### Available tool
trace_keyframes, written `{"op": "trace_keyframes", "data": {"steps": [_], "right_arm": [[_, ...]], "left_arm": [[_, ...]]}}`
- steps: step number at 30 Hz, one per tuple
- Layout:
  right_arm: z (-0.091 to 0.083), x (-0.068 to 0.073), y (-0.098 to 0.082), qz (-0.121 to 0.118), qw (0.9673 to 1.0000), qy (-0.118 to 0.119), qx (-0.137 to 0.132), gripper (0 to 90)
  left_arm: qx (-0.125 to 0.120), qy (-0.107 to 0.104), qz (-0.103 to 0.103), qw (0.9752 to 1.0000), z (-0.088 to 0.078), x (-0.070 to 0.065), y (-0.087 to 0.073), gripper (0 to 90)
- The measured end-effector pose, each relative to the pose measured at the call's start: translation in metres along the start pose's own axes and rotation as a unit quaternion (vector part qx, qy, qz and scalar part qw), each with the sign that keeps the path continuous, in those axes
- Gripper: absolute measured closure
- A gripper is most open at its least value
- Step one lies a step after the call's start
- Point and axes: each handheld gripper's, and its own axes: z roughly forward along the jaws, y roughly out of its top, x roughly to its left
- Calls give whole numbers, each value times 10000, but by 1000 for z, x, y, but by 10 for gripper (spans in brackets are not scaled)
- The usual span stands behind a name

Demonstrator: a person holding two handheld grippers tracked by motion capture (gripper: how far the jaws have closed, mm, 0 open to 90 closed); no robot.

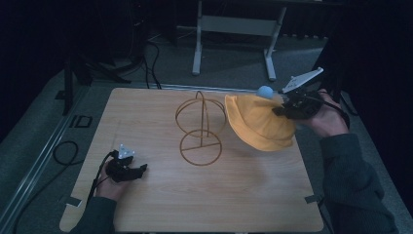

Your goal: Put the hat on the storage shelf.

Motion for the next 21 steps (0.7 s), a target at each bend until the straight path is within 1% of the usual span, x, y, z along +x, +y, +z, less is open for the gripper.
{"op": "trace_keyframes", "data": {"steps": [3, 10, 15, 21], "right_arm": [[-2, 1, 7, -16, 9999, -34, -96, 839], [-3, 7, 20, -59, 9995, 26, -317, 840], [-2, 10, 29, -126, 9992, 47, -367, 840], [-6, 12, 36, -196, 9989, 80, -421, 840]], "left_arm": [[0, 1, 1, 10000, 0, 0, 0, 331], [13, -3, 14, 10000, 0, 0, 0, 331], [23, -6, 27, 10000, 0, 0, 0, 331], [25, -6, 26, 10000, 0, 0, 0, 331]]}}
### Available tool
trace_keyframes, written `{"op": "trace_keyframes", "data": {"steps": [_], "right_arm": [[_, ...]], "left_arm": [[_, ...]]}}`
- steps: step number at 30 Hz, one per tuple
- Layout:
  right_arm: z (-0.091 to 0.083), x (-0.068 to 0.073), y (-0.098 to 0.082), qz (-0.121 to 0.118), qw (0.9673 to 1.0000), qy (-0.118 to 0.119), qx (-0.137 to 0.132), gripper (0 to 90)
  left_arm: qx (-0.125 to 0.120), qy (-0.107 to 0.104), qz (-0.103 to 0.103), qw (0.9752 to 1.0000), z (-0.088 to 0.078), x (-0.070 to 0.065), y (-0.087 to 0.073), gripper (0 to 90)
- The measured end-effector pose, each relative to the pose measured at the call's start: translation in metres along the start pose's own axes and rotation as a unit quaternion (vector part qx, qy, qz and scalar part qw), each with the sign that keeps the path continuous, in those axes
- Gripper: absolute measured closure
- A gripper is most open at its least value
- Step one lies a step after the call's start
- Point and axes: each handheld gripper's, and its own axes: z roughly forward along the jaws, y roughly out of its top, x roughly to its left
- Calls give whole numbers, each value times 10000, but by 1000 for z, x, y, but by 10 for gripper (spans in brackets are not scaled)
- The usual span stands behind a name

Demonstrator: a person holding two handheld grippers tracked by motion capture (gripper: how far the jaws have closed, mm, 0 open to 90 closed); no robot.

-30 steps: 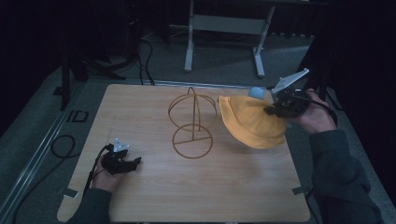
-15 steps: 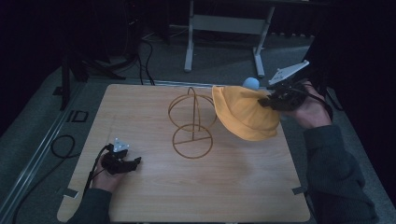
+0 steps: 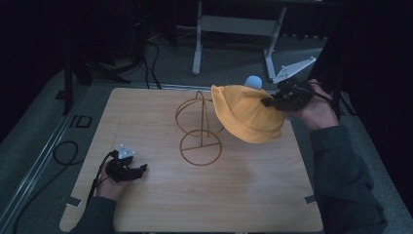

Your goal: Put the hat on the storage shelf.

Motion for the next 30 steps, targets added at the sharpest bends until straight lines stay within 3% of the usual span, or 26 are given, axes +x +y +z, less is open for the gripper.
{"op": "trace_keyframes", "data": {"steps": [30], "right_arm": [[-5, 16, 40, -471, 9988, 87, -22, 840]], "left_arm": [[6, -1, 16, 10000, 0, 0, 0, 331]]}}
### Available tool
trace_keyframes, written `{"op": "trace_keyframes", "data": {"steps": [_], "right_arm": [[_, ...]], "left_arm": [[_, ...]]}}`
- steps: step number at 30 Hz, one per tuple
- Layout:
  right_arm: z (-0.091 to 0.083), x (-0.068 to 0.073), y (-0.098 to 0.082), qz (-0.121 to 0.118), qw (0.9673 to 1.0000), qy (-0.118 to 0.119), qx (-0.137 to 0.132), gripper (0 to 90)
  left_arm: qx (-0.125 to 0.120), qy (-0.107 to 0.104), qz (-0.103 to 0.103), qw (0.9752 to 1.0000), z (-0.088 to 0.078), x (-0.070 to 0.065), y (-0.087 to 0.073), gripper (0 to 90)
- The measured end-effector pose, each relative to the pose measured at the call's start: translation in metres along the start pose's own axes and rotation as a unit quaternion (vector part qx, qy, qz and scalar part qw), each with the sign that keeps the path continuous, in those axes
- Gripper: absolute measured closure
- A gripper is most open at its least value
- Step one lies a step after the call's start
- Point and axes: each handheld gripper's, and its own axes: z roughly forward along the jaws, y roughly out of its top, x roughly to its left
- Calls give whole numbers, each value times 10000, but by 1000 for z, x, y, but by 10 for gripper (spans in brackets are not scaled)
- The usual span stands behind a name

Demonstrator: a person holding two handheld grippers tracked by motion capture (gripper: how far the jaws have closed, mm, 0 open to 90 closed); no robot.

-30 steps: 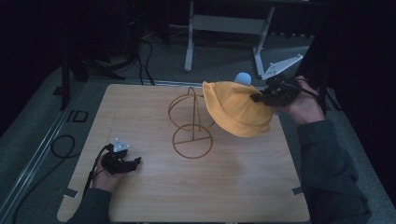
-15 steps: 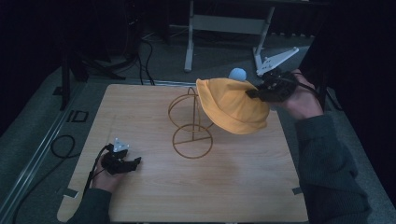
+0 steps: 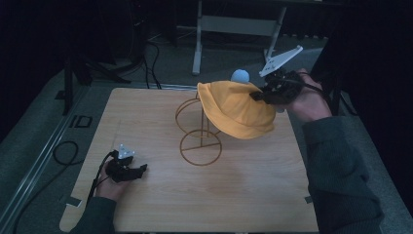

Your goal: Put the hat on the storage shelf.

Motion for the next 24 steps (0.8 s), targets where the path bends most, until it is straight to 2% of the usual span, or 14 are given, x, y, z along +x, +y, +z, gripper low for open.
{"op": "trace_keyframes", "data": {"steps": [24], "right_arm": [[4, 9, 32, -277, 9995, 96, 139, 839]], "left_arm": [[-6, -15, -8, 10000, 1, 0, 1, 331]]}}
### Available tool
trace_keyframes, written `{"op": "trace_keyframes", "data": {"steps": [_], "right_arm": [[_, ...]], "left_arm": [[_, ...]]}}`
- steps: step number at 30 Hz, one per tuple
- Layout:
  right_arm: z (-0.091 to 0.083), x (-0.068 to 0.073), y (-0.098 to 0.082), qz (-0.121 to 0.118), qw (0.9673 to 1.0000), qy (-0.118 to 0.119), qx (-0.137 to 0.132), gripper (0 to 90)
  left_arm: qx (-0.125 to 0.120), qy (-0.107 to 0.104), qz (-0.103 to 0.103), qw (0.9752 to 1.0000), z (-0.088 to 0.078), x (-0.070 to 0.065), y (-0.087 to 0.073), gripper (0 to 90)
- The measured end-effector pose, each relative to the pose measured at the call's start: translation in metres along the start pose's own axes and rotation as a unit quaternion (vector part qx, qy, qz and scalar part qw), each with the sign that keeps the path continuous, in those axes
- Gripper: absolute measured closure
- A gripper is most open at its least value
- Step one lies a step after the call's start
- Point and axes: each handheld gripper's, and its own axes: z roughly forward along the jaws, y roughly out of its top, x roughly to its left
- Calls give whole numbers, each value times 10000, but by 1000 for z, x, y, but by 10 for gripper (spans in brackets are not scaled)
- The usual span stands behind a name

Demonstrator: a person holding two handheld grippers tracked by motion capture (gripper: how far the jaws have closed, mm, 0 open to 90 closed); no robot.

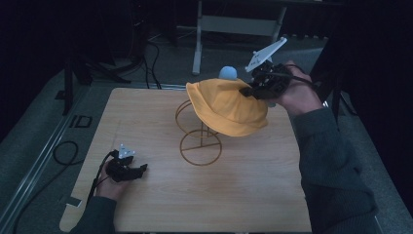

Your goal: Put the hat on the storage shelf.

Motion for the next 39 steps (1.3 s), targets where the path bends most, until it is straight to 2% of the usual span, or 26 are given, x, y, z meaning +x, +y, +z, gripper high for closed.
{"op": "trace_keyframes", "data": {"steps": [12, 13, 33, 37, 39], "right_arm": [[14, 8, 22, -196, 9997, 116, 47, 838], [17, 10, 29, -247, 9996, 130, 89, 838], [54, 18, 72, -391, 9979, 392, 322, 829], [62, 21, 78, -413, 9967, 520, 461, 815], [66, 23, 80, -439, 9961, 496, 577, 780]], "left_arm": [[0, 2, 0, 10000, 0, 0, 0, 331], [3, 2, 4, 10000, 0, 0, 0, 331], [12, -8, 37, 10000, 0, 1, 0, 331], [6, -5, 23, 10000, 0, 0, 0, 330], [7, -6, 24, 10000, 0, 0, 1, 330]]}}
